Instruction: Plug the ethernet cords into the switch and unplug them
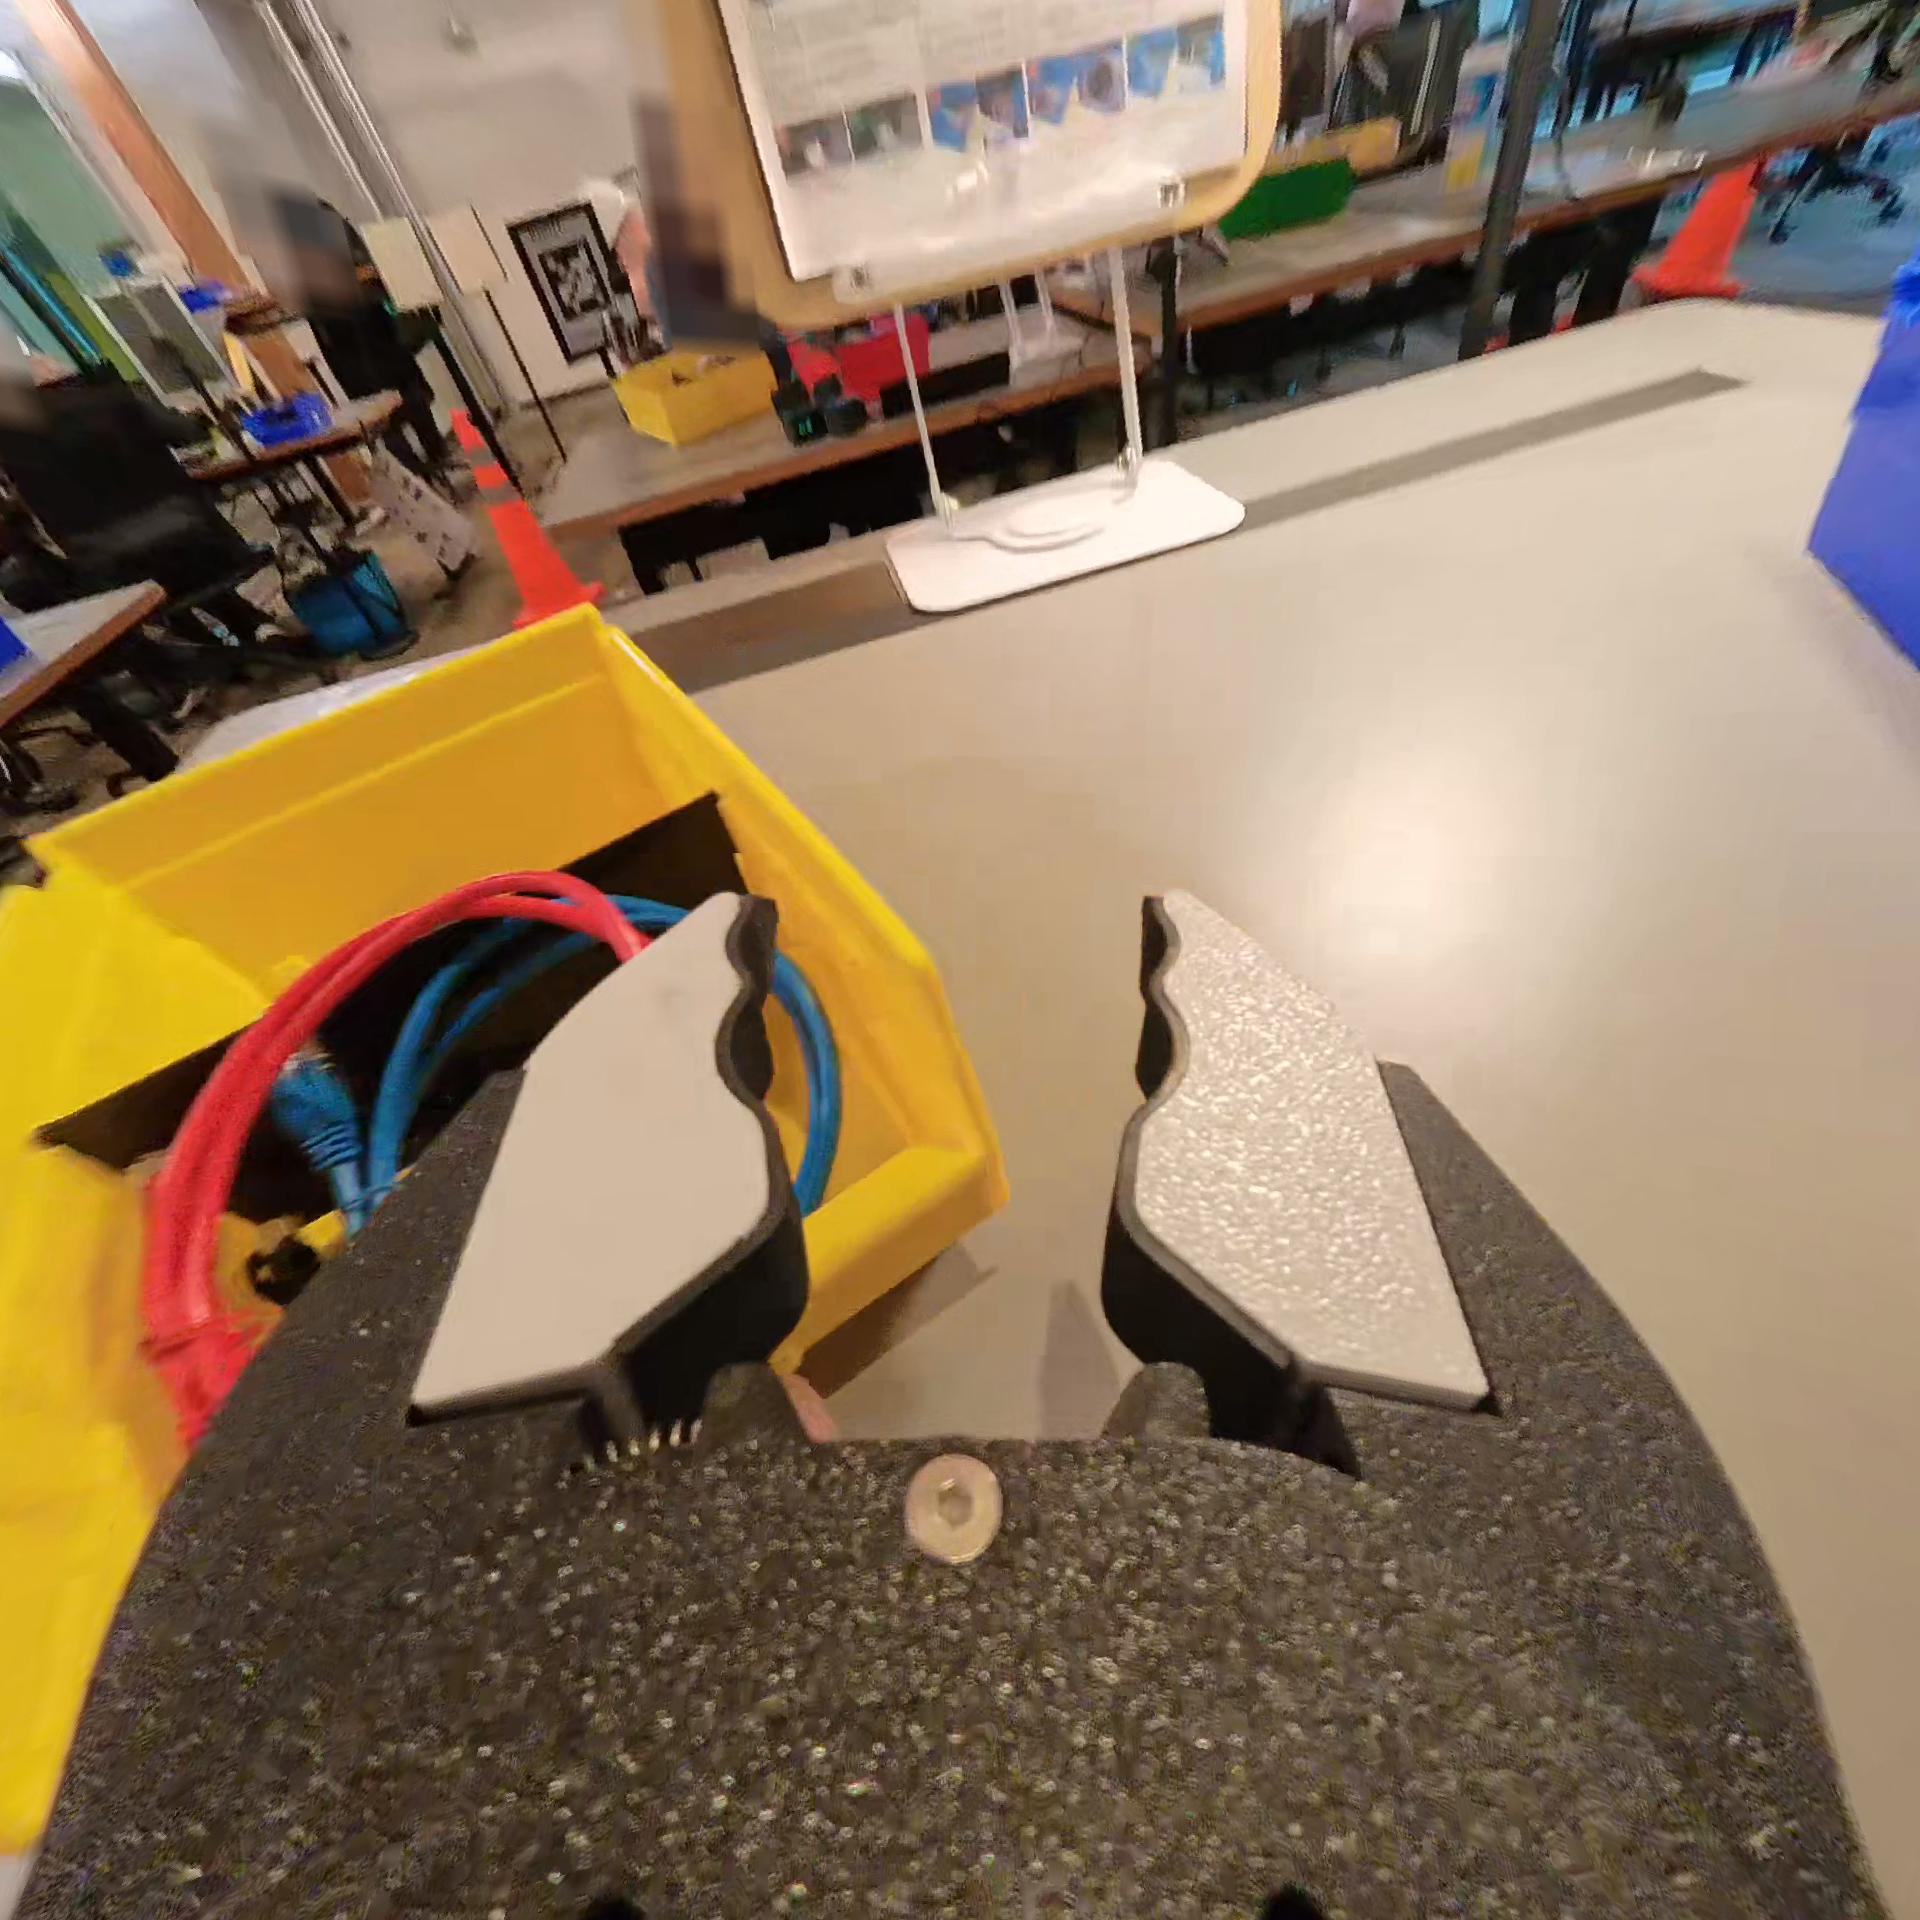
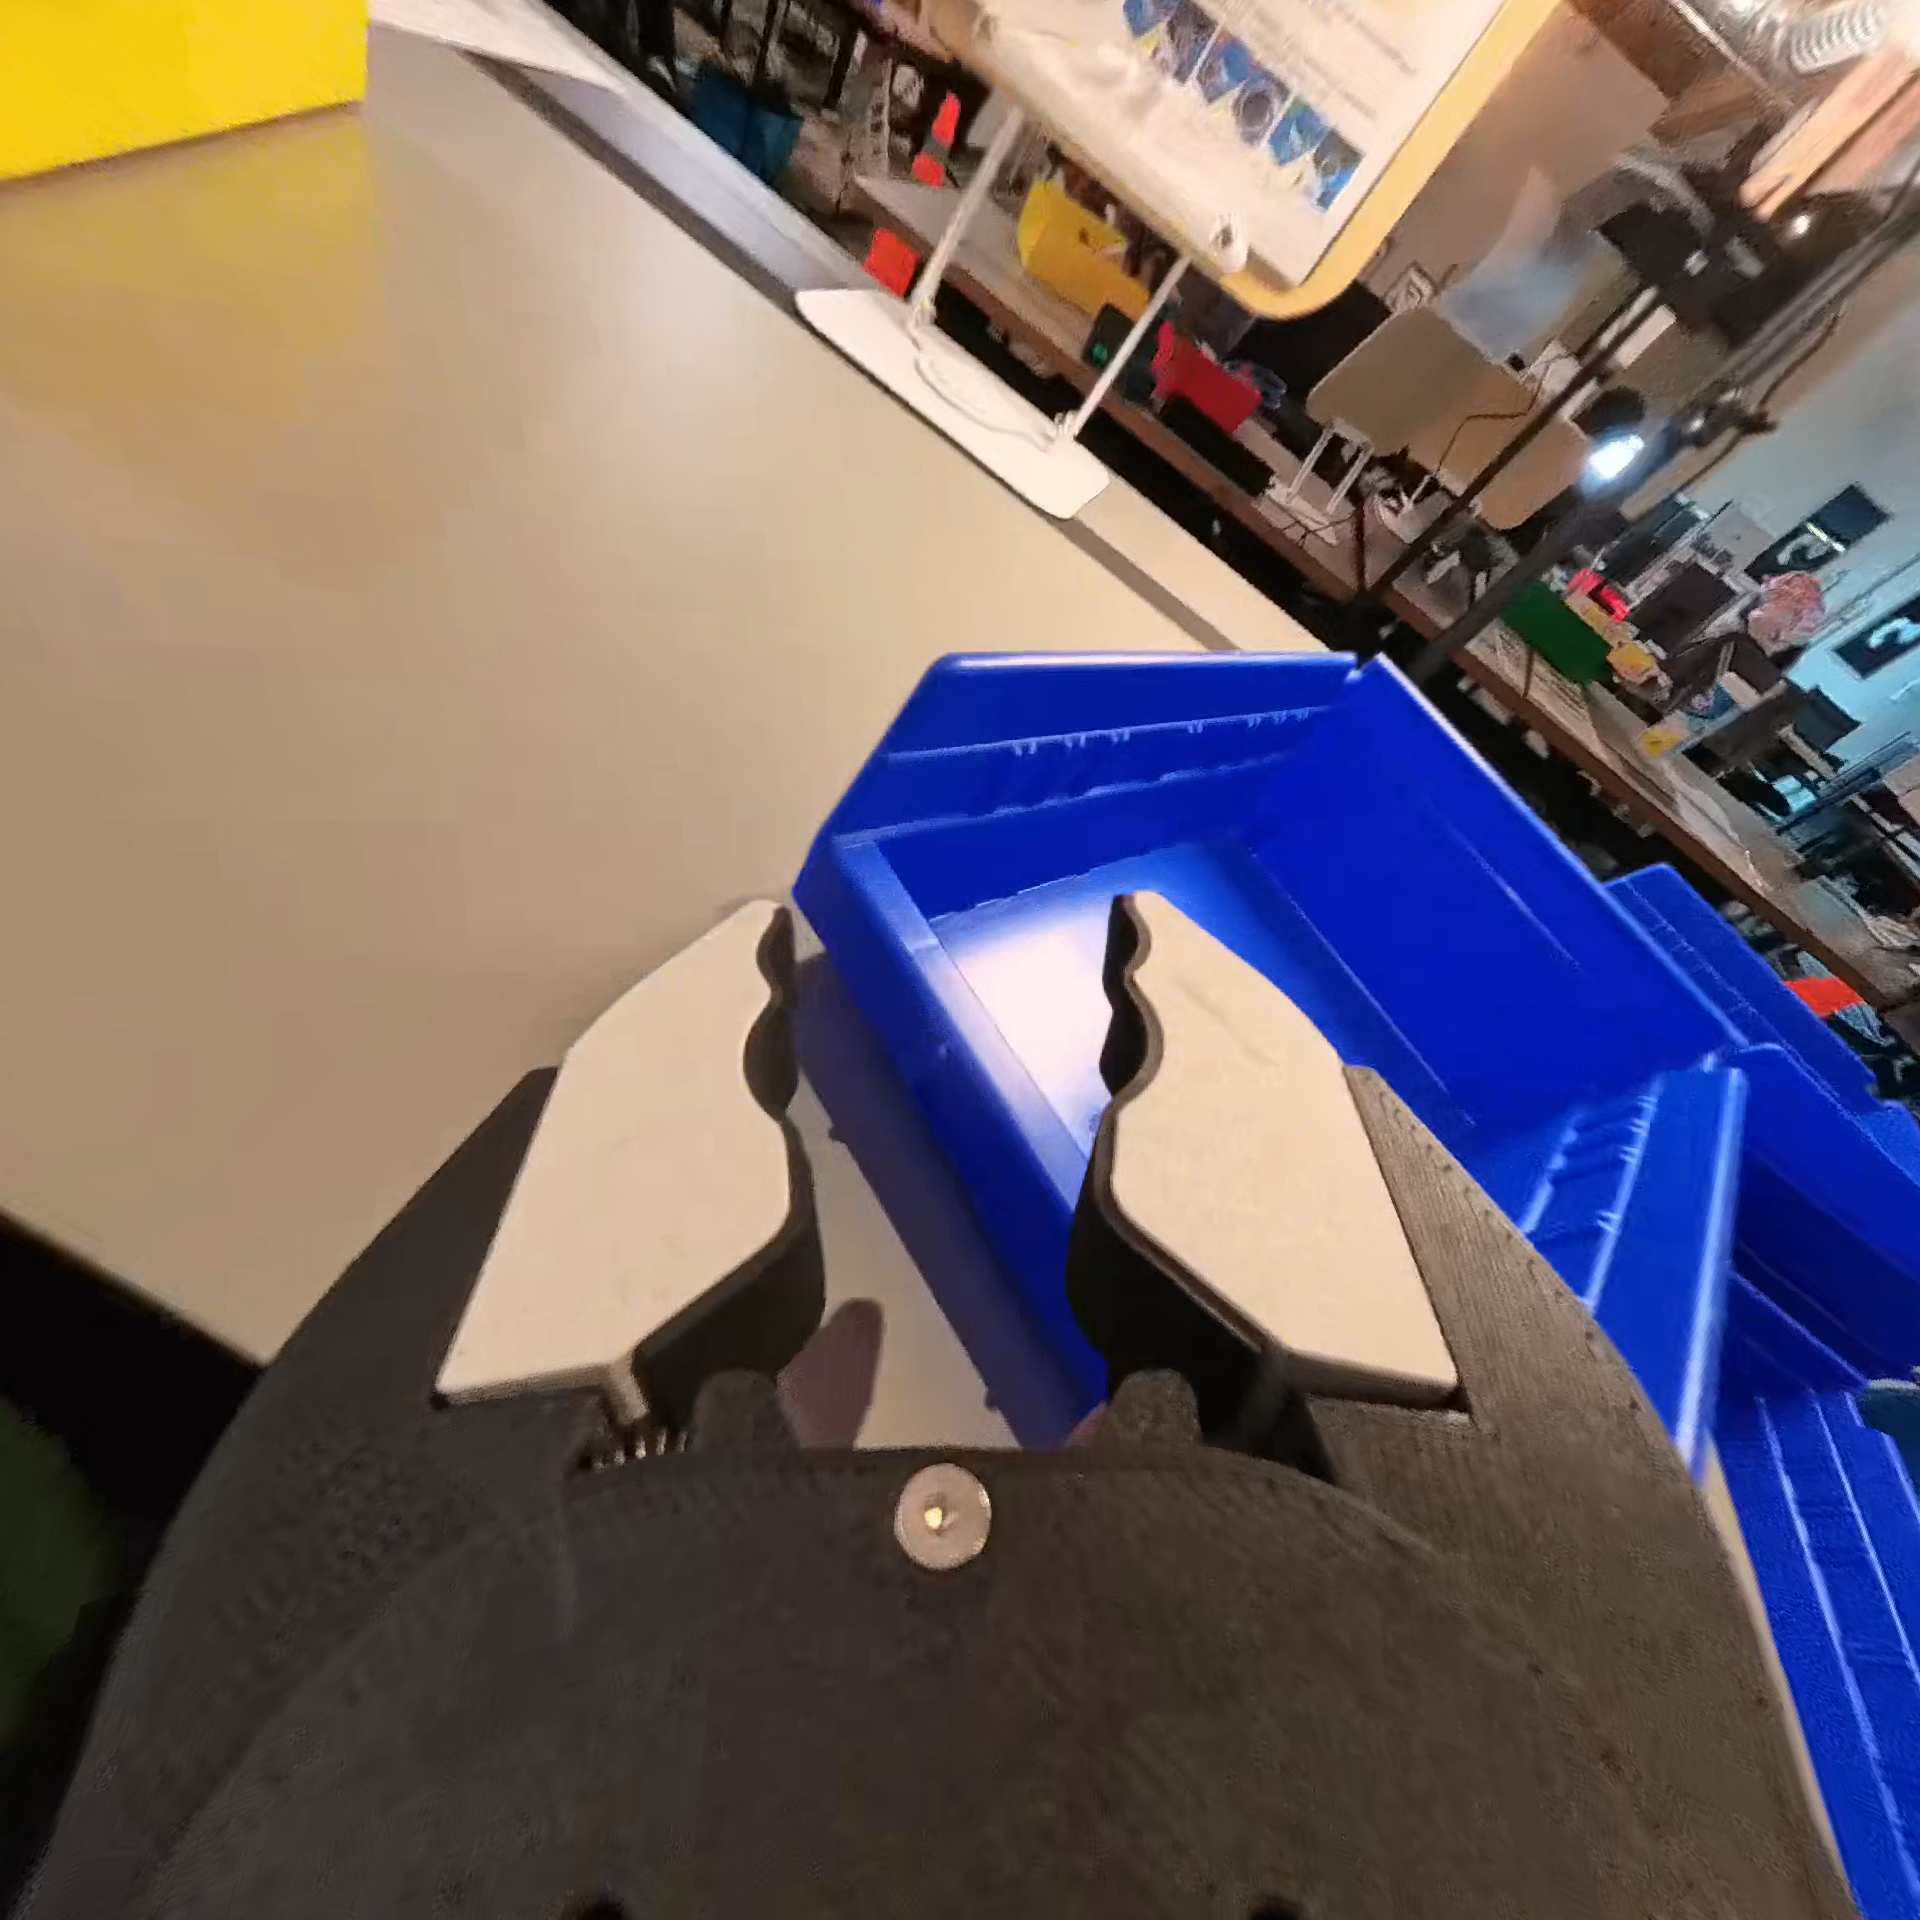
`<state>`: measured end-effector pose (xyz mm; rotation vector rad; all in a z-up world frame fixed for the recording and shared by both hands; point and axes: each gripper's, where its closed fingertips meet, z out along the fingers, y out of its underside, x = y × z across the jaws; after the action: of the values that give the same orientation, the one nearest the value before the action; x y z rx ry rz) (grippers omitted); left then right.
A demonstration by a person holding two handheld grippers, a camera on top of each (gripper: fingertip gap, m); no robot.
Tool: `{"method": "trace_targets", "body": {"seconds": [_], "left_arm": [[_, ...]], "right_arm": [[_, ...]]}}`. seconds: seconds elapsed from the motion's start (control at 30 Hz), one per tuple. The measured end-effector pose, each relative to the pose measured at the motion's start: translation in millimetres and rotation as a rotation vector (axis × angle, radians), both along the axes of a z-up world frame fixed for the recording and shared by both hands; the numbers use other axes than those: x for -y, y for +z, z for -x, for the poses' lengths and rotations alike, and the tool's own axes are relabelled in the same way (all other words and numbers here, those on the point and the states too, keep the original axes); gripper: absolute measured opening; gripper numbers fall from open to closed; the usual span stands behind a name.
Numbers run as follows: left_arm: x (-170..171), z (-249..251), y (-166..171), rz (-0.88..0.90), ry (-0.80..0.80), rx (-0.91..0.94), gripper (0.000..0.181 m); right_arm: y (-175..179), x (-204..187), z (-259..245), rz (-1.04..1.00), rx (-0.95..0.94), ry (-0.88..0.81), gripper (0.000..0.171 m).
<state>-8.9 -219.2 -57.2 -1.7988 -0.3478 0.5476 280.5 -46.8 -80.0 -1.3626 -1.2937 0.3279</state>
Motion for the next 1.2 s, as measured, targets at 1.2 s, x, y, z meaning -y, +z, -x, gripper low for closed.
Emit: {"method": "trace_targets", "body": {"seconds": [1.2], "left_arm": [[66.3,27.7,-48.0,0.191,0.128,-0.159,0.012]], "right_arm": [[-32.8,-81.5,-36.6,-0.033,0.029,-0.297,0.012]]}}
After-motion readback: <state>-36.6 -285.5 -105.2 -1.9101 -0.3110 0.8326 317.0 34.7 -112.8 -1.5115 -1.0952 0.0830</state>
